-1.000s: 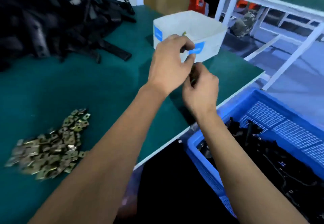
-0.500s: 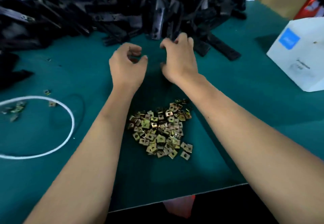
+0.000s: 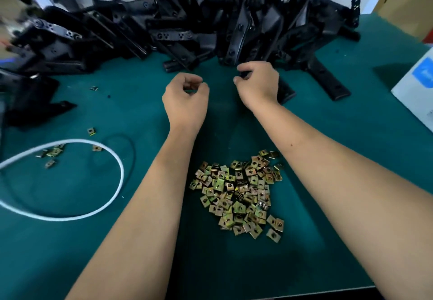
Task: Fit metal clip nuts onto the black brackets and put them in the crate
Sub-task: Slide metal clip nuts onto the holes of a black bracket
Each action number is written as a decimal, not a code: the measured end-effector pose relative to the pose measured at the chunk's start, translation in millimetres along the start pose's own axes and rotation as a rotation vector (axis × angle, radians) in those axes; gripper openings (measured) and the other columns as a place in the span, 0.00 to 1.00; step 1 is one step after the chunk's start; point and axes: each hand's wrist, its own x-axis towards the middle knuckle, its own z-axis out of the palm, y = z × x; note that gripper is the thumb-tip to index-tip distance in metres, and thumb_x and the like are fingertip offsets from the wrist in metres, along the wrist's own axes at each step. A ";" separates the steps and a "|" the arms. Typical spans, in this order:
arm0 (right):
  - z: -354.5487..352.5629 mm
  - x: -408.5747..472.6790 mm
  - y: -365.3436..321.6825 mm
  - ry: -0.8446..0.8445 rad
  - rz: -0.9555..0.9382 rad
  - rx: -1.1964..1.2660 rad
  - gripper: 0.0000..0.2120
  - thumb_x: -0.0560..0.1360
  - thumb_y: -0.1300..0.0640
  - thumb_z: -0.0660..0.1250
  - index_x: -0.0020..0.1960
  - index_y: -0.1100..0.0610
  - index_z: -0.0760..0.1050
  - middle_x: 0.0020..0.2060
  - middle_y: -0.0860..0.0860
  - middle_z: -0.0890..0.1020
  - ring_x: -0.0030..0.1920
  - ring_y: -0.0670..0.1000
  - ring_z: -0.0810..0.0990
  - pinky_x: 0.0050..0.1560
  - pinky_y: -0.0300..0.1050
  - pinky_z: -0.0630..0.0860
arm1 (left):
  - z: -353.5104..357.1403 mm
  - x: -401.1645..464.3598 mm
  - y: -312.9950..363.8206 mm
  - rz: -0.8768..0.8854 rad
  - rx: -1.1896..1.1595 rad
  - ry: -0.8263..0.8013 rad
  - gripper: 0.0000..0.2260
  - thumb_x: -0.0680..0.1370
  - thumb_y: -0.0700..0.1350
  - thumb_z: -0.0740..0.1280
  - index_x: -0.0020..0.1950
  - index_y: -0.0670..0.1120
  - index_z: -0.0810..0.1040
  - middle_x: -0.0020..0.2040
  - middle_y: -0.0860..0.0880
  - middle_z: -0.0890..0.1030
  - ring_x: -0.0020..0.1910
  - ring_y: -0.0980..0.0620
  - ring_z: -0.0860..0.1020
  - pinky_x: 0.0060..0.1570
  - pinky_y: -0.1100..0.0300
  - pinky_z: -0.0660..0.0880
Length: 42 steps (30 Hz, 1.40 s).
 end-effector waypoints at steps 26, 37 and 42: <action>-44.5 -67.2 10.3 -0.290 -0.241 0.453 0.21 0.78 0.55 0.74 0.67 0.56 0.71 0.50 0.50 0.86 0.47 0.48 0.85 0.44 0.45 0.81 | -23.8 -0.6 9.3 -0.404 -0.565 -0.651 0.21 0.74 0.37 0.74 0.67 0.36 0.77 0.56 0.39 0.85 0.56 0.45 0.84 0.58 0.51 0.80; -35.6 -94.2 -12.5 -0.942 -0.659 -0.177 0.06 0.72 0.47 0.79 0.46 0.40 0.84 0.45 0.43 0.80 0.53 0.43 0.76 0.69 0.49 0.67 | -29.2 6.4 5.4 -0.497 -1.110 -0.167 0.17 0.77 0.36 0.74 0.62 0.45 0.73 0.42 0.48 0.87 0.40 0.53 0.86 0.39 0.59 0.81; -40.3 -94.4 -11.8 -1.024 -0.649 -0.130 0.04 0.74 0.46 0.76 0.49 0.42 0.85 0.47 0.41 0.79 0.56 0.41 0.74 0.68 0.48 0.66 | -27.2 7.3 5.8 -0.523 -1.111 -0.202 0.14 0.76 0.31 0.72 0.57 0.43 0.73 0.40 0.46 0.86 0.38 0.52 0.86 0.39 0.60 0.81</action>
